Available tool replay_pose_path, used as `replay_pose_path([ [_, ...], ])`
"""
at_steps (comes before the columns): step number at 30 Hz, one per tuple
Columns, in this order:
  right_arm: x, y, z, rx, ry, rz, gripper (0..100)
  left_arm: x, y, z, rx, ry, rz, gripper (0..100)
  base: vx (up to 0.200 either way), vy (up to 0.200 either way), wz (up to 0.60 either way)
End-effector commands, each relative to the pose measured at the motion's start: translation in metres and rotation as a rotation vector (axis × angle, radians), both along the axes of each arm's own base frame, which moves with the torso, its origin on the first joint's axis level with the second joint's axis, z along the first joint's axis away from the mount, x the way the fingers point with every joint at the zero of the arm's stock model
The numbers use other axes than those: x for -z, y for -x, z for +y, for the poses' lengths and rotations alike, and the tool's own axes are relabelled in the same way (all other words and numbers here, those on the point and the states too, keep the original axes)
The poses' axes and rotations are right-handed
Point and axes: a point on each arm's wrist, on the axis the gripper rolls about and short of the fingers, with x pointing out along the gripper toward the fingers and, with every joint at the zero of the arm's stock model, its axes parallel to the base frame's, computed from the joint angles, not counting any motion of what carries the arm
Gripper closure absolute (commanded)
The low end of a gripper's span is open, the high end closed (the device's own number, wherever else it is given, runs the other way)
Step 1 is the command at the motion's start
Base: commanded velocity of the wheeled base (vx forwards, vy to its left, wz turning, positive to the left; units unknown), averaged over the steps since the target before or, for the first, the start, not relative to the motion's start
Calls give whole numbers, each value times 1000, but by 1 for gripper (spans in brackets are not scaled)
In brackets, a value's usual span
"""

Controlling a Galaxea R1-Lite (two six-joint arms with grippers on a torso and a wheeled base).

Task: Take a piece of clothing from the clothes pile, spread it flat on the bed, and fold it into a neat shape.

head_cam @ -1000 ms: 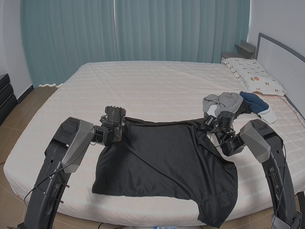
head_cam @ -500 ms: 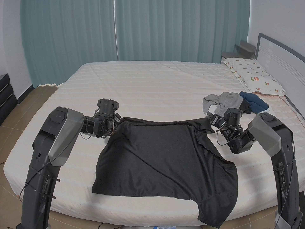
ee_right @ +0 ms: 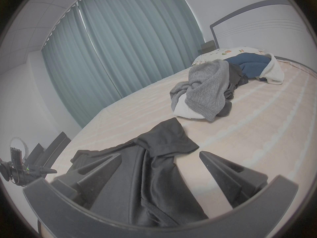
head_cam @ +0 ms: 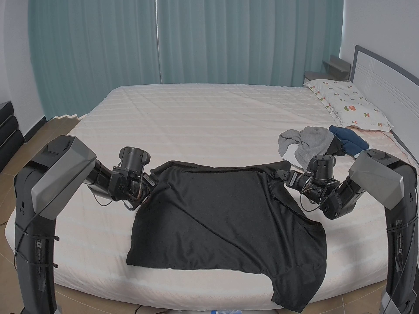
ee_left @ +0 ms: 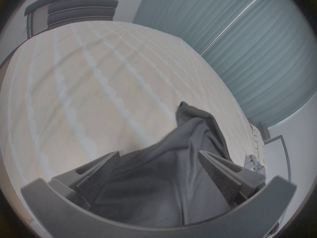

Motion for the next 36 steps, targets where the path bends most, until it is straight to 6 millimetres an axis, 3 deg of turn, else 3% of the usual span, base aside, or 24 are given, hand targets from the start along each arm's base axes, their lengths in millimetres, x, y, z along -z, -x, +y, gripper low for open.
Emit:
replay_pose_path([
  [1,-1,14,18,-80,57,50,0,-15,44,1,1,53,-21,0,0,0,0],
  [6,6,18,20,-115,134,81,0,-6,55,0,-5,69,-21,0,0,0,0],
  [10,25,21,21,-153,232,118,0,-3,56,-1,-52,124,-22,0,0,0,0],
  [23,43,17,20,-166,285,152,0,1,56,0,-61,167,-4,0,0,0,0],
  [24,42,15,19,-163,283,148,100,2,56,1,-62,166,-3,0,0,0,0],
  [36,27,6,12,-134,263,90,100,4,58,3,-65,168,-5,0,0,0,0],
])
